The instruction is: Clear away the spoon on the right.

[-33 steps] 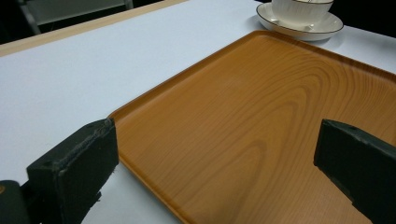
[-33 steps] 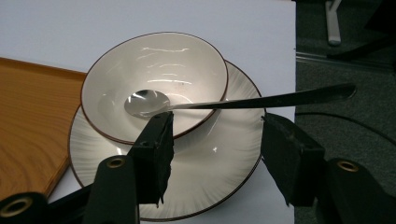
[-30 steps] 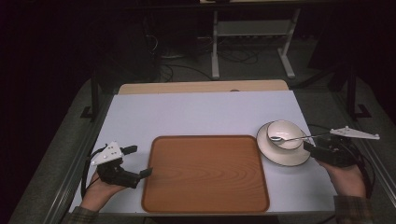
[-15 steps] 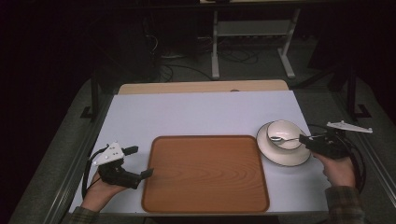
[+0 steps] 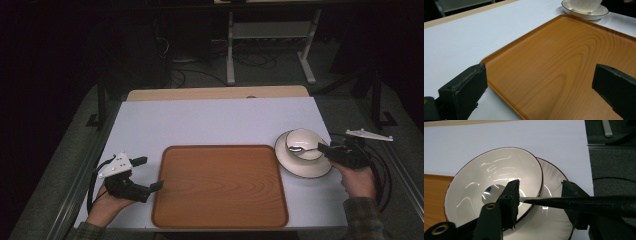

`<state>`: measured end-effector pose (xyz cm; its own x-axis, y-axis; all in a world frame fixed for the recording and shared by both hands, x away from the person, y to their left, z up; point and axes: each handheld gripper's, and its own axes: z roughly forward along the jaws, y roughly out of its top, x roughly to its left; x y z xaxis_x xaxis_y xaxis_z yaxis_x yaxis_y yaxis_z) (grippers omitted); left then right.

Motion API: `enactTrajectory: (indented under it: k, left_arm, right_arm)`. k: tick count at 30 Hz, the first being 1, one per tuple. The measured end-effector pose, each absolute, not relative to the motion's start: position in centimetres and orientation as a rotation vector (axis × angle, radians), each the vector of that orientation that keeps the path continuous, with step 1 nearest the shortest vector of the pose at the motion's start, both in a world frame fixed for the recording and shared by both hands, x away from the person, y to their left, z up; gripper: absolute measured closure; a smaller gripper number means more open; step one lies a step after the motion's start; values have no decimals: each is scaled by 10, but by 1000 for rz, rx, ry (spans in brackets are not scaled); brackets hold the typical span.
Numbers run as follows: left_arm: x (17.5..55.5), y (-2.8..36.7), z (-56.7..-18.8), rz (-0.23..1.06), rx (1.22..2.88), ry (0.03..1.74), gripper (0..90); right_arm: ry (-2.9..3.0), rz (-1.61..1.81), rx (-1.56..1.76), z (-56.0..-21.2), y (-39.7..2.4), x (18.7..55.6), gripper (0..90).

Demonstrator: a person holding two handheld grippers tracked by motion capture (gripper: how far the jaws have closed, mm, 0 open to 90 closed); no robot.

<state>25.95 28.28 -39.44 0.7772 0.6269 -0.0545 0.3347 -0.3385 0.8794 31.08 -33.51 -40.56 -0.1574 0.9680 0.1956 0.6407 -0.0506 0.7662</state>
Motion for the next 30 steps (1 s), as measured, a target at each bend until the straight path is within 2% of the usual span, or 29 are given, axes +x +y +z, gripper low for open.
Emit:
enactTrajectory:
  k: [7, 12, 30]
  left_arm:
    - [260, 283, -394, 361, 1953, 732, 0]
    - [259, 283, -394, 362, 1951, 731, 0]
    - [260, 285, -395, 360, 1945, 738, 0]
  right_arm:
    - [1812, 1076, 1689, -404, -336, 311, 583]
    - [1806, 1075, 1681, -402, -336, 311, 620]
    - [1799, 1129, 1580, -374, -333, 324, 828]
